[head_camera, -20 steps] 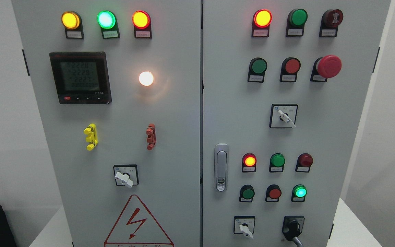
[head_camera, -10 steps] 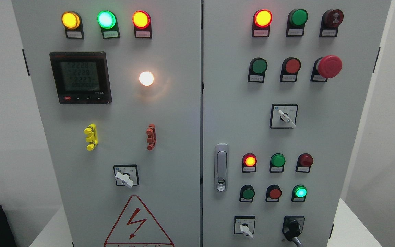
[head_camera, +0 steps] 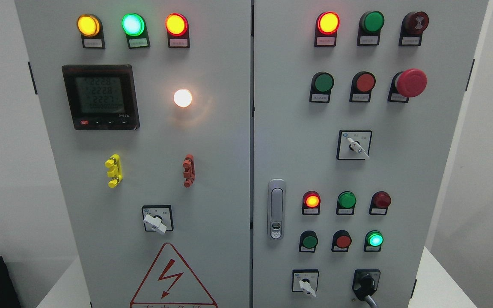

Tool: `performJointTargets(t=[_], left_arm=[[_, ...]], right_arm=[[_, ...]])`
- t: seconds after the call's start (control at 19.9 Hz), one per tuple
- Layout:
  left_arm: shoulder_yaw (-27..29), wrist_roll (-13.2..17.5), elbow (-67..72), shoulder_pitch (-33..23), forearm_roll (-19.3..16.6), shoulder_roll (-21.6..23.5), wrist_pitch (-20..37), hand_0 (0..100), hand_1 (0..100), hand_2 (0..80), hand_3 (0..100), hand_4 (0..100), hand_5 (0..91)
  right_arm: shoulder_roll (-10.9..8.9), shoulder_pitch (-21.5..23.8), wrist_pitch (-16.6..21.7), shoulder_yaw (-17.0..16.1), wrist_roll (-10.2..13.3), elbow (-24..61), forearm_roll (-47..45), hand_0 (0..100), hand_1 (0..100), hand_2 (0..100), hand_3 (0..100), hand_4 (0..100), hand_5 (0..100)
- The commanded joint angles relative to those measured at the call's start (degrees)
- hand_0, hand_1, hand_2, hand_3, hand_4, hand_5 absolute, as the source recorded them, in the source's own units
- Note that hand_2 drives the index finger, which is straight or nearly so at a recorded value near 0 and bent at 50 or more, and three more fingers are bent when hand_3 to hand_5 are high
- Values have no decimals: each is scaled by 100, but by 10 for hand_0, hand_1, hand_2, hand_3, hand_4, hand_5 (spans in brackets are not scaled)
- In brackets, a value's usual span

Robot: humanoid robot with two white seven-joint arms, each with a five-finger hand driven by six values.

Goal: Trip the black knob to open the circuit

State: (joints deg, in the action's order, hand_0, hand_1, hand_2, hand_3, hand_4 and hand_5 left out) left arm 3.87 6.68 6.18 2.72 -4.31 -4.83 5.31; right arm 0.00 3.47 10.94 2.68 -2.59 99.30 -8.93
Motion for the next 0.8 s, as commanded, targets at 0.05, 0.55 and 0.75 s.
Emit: performJointTargets(t=[0.05, 0.55, 0.75], left_arm=[[0, 0, -144, 0, 0, -1, 23, 120, 389, 0, 0, 0, 0], [0, 0, -152, 0, 0, -1, 23, 120, 389, 0, 0, 0, 0], [0, 0, -152, 0, 0, -1, 23, 120, 389, 0, 0, 0, 0]], right_arm=[[141, 5, -13, -31, -5, -16, -3, 0, 9, 52, 1000, 988, 965], [123, 13, -13, -92, -4, -16, -4, 0, 12, 52, 1000, 984, 964], [114, 31, -13, -92, 4, -16, -4, 0, 14, 53, 1000, 982, 964]])
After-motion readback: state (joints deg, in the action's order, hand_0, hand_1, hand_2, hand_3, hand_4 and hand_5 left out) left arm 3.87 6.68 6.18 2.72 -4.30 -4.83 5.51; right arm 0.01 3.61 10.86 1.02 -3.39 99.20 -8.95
